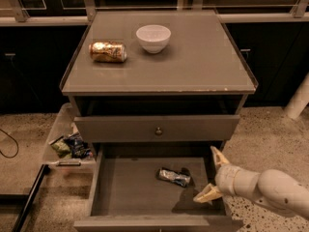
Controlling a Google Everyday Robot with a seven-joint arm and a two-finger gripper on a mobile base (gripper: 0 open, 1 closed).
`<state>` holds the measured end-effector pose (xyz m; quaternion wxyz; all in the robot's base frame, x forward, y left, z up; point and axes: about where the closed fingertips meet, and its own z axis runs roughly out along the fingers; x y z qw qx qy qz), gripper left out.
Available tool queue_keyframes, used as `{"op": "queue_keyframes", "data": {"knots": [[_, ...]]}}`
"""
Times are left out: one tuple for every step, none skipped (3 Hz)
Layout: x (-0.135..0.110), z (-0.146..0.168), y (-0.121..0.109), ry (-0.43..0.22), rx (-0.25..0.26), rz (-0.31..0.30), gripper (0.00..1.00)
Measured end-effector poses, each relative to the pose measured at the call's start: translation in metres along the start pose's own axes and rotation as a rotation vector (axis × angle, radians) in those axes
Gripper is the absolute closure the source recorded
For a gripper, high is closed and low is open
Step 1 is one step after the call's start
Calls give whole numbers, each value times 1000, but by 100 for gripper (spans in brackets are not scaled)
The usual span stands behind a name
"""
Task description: Place redbull can into middle drawer
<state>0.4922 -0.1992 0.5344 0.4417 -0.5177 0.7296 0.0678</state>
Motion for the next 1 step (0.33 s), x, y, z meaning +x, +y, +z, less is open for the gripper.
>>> {"op": "queue_keyframes", "data": {"knots": [[-16, -42, -9, 9, 21, -77, 0]]}}
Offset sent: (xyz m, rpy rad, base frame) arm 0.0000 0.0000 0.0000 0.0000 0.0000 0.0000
